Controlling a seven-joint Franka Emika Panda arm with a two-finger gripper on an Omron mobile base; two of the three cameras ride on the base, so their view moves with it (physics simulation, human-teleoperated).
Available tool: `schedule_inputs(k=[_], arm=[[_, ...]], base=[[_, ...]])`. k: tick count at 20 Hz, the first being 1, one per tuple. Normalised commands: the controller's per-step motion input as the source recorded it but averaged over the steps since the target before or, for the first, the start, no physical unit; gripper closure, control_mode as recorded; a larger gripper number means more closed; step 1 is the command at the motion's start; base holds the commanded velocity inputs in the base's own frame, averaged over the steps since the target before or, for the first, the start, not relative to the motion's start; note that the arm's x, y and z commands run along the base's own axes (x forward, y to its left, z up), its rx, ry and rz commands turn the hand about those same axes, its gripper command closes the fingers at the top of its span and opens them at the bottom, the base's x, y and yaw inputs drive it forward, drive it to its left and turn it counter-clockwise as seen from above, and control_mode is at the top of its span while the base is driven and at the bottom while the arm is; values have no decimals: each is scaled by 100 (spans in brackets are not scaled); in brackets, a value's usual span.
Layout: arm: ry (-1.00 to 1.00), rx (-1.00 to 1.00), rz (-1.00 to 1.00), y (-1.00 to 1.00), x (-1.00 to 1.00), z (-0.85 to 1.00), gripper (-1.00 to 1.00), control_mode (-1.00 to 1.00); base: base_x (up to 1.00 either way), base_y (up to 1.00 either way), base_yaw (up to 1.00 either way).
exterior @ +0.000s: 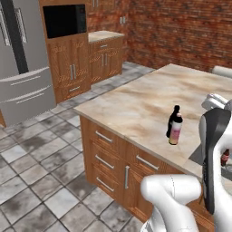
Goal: Place the large bottle from the dining counter next to the other large bottle outside the sink, and place the small bottle from the dining counter next to the other small bottle inside the sink.
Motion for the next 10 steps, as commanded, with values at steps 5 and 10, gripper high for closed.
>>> schedule_inputs(k=[5, 10], arm=[[0, 0, 0, 0, 0, 0, -100, 100], [0, 0, 0, 0, 0, 0, -100, 100]], base=[[-91, 10, 0], [-100, -23, 0]])
